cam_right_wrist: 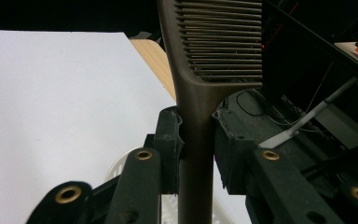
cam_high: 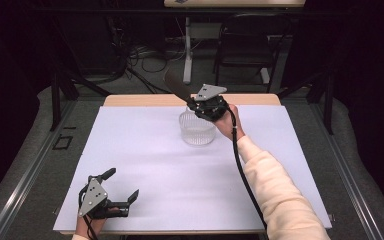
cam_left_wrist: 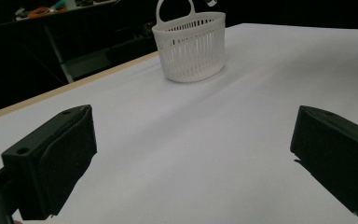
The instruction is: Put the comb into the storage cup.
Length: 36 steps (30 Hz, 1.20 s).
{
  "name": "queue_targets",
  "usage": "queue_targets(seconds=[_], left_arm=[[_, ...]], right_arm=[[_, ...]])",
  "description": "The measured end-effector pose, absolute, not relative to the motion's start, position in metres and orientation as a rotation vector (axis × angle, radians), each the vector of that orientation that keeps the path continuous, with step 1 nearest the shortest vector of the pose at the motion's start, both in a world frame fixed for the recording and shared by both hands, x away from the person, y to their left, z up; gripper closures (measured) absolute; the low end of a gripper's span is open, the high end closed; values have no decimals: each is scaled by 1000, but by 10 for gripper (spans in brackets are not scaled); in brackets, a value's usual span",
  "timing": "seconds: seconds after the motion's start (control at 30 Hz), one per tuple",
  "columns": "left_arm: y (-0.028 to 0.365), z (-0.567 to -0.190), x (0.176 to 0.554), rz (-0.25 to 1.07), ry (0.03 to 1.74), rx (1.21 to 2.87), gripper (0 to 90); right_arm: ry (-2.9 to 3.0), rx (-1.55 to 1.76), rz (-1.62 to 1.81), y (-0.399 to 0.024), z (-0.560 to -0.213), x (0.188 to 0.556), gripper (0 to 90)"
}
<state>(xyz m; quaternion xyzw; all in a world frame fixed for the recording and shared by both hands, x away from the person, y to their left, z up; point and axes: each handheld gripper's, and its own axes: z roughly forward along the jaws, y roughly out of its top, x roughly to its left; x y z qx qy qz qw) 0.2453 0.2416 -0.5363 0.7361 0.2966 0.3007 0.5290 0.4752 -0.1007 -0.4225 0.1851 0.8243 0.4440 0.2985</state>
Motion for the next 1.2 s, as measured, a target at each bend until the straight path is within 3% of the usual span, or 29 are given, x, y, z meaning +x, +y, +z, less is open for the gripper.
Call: queue_targets(seconds=[1.2], left_arm=[[241, -536, 246, 719, 708, 1761, 3]], right_arm=[[2242, 474, 1125, -104, -441, 481, 725]])
